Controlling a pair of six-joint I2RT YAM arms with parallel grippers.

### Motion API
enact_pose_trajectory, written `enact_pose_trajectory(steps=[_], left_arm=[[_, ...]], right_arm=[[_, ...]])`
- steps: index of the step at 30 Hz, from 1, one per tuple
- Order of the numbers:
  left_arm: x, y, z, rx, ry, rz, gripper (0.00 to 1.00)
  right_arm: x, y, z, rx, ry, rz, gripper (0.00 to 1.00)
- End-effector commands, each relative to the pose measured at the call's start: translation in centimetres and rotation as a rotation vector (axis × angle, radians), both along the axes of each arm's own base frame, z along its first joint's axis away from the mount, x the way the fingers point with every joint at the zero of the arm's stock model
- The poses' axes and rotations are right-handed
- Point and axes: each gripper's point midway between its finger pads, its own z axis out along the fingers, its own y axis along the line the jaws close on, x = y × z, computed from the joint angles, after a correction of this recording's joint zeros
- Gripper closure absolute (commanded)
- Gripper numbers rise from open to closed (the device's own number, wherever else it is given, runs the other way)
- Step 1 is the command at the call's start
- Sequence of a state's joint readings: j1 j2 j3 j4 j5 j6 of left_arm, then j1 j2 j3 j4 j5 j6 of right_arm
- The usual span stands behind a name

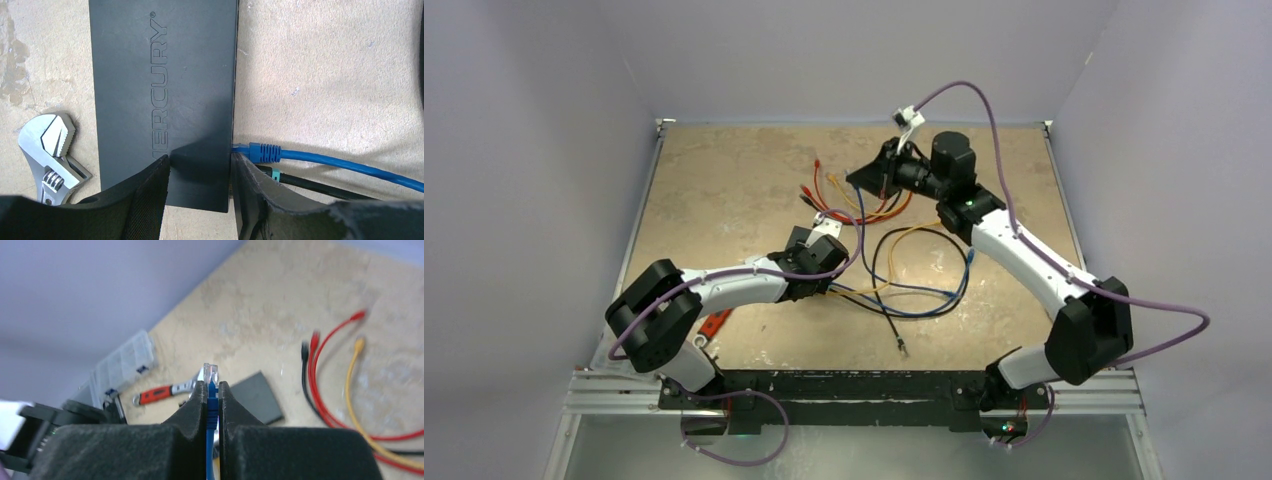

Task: Pull the plug from the switch port
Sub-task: Pick up the connector from the center of the board.

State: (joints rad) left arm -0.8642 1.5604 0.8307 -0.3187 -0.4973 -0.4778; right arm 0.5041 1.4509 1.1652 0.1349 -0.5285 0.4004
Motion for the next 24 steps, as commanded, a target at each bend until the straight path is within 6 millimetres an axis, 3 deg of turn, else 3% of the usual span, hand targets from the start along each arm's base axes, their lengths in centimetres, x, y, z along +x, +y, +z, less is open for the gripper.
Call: enact_pose_trajectory(steps=[1, 16, 24], left_arm=[[-3.8, 2.2, -4.3, 0.09, 0.183, -0.032, 0.53], [-3.9, 1.9, -4.5, 0.079, 0.185, -0.038, 0.53], [-3.9, 1.8, -4.5, 0.079, 0.185, -0.04, 0.53]], right_arm=[[1.4, -1.0, 7.0, 0.064, -0.142, -0.077, 1.0], [3.0, -3.4, 19.9, 0.153, -0.381, -0.191, 1.0], [5.9, -5.1, 23.6, 0.172, -0.449, -0.267, 1.0]])
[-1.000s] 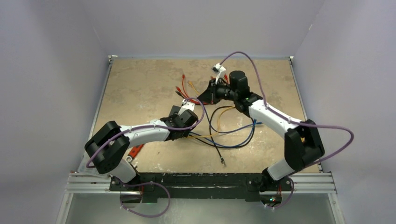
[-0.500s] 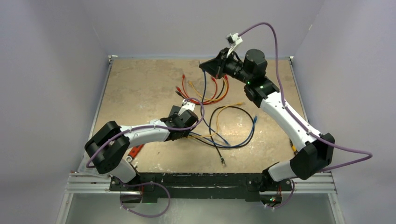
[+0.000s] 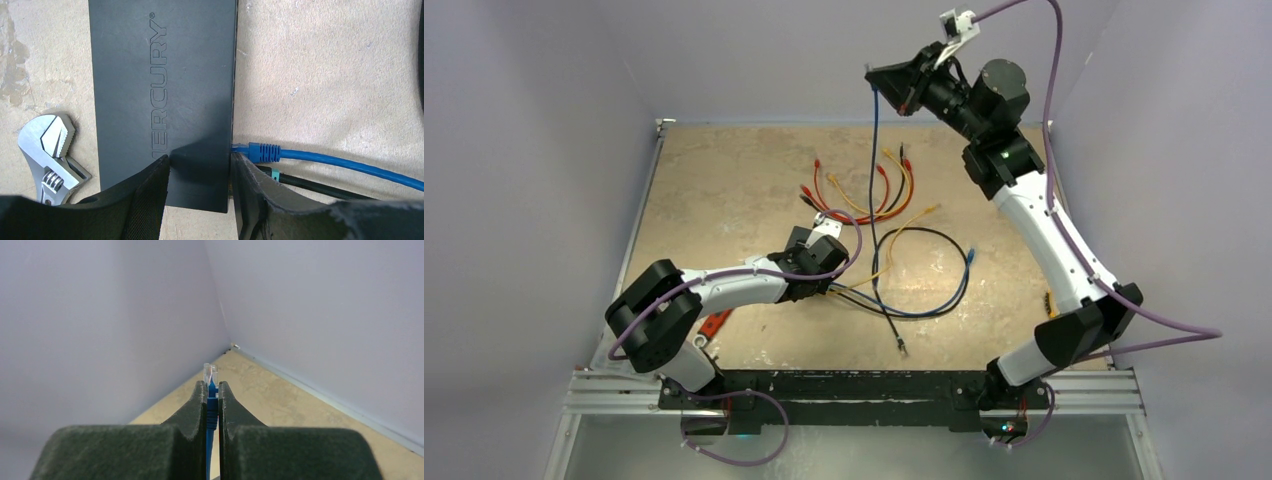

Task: Pull the plug from the switch port
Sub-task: Pick up the connector from the center of the board.

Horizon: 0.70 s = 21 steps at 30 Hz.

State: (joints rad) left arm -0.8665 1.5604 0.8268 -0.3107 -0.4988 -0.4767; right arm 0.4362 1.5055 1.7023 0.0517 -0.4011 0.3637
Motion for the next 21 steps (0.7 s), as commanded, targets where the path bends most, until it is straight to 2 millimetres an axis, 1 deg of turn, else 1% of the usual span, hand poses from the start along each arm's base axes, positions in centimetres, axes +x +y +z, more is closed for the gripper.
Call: enact_pose_trajectory(steps=[1, 5, 7, 10, 13, 15, 16, 17, 18, 20, 21], left_arm=[[-3.9, 1.9, -4.5, 0.081, 0.189, -0.038, 0.53], [-3.9, 1.8, -4.5, 0.08, 0.189, -0.038, 0.53], [-3.9, 1.9, -4.5, 0.083, 0.19, -0.038, 0.53], [-3.9, 2.0, -4.4, 0.084, 0.188, -0.034, 0.52], [-3.9, 2.0, -4.4, 0.083, 0.189, -0.035, 0.52], [-4.0, 2.0, -4.5, 0.084, 0.191, -0.036, 0.52], [-4.0, 2.0, -4.5, 0.084, 0.191, -0.036, 0.52], [-4.0, 2.0, -4.5, 0.084, 0.192, -0.036, 0.52], [-4.0, 2.0, -4.5, 0.084, 0.192, -0.036, 0.52], [-4.0, 2.0, -4.5, 0.084, 0.191, -0.035, 0.52], [-4.0, 2.0, -4.5, 0.085, 0.192, -0.035, 0.52]], right_arm=[[2.3, -1.6, 2.8, 0.016, -0.061, -0.081, 1.0], [4.8, -2.0, 2.3, 0.002, -0.047, -0.093, 1.0], [5.9, -2.6, 2.0, 0.005, -0.035, -0.095, 1.0], [6.8, -3.7, 2.4, 0.035, -0.042, -0.077, 1.0], [8.5, -4.3, 2.2, 0.029, -0.036, -0.081, 1.0], [10.0, -4.1, 1.7, 0.014, -0.024, -0.069, 1.0], [11.1, -3.9, 0.7, 0.006, -0.004, -0.059, 1.0], [11.5, -3.9, 0.8, 0.005, -0.003, -0.047, 1.0], [12.8, -3.7, -0.5, -0.001, 0.032, -0.033, 1.0], [14.2, -3.5, -1.4, 0.006, 0.055, -0.002, 1.0], [14.6, -3.4, -1.3, 0.019, 0.06, 0.018, 1.0]])
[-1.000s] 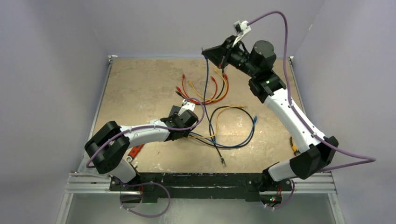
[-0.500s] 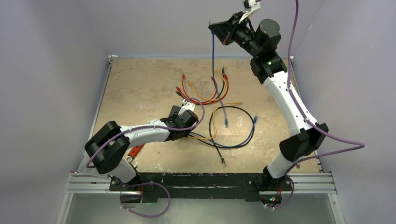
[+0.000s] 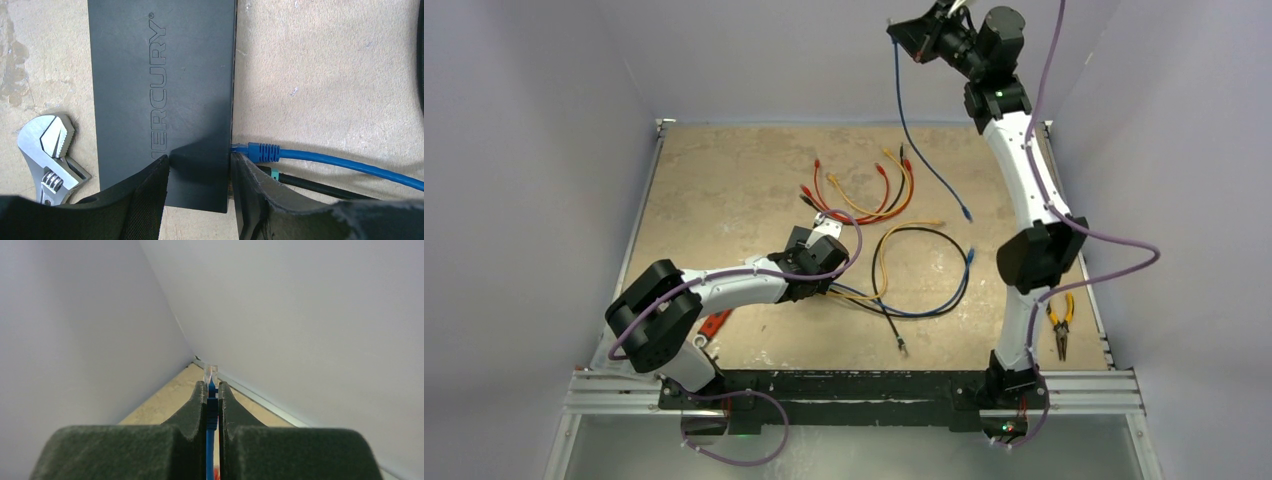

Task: Pull the plug from the switch port
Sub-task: Pick up the connector from the center of the board, then place the connector at the center of the board.

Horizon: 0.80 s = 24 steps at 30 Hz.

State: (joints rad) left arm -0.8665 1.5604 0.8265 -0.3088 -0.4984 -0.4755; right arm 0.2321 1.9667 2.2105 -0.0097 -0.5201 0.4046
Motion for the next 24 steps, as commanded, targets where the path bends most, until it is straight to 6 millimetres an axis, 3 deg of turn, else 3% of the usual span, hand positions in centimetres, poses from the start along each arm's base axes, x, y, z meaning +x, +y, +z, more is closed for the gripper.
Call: enact_pose_trajectory(steps=[1, 8, 14, 18, 24], left_arm=[[-4.0, 2.0, -4.5, 0.086, 0.193, -0.034, 0.52], [-4.1, 2.2, -4.4, 0.088, 0.191, -0.03, 0.52], [-4.1, 2.2, -4.5, 0.091, 0.192, -0.028, 0.52], [-4.1, 2.2, -4.6, 0.093, 0.195, -0.028, 0.52], [-4.1, 2.0, -4.7, 0.095, 0.201, -0.03, 0.52]], right_arm=[[1.1, 0.9, -0.5, 0.031, 0.039, 0.116, 1.0], [4.7, 1.6, -4.7, 0.096, 0.098, 0.184, 1.0], [6.7, 3.5, -11.5, 0.142, 0.246, 0.291, 1.0], [6.7, 5.2, -15.6, 0.153, 0.353, 0.337, 1.0], [5.0, 9.7, -18.4, 0.162, 0.431, 0.437, 1.0]])
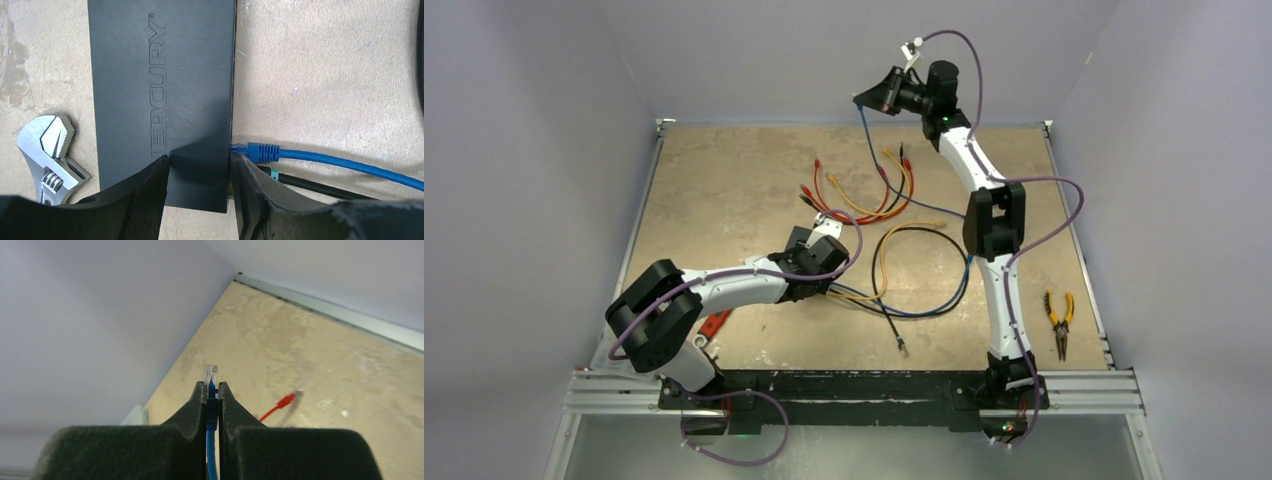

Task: Pull the plug from the switch port
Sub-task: Place the connector at the center of the board.

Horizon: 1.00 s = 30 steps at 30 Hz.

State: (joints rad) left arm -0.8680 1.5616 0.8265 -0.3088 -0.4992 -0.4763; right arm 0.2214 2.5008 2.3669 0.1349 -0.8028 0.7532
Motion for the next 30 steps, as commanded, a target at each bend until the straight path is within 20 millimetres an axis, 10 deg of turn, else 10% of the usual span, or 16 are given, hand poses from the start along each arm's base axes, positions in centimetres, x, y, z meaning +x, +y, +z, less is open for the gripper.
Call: enact_pose_trajectory(steps=[1, 9, 20, 30], left_arm=[[-4.1, 2.0, -4.7, 0.094, 0.2, -0.031, 0.52], [-4.3, 1.8, -4.7, 0.09, 0.2, -0.034, 0.52], [-4.6, 1.6, -4.6, 0.082, 0.197, -0.035, 0.53], [-4.4, 0.9, -3.5, 0.045, 0.161, -0.045, 0.53]], right_arm=[[-3.6, 4.8, 3.1, 0.071, -0.041, 0.151, 1.0], [-5.9, 9.4, -0.6, 0.151, 0.081, 0.288, 1.0], [-6.2, 9.5, -2.8, 0.136, 0.115, 0.301, 1.0], [-4.4, 5.8, -2.4, 0.018, 0.051, 0.156, 0.46]])
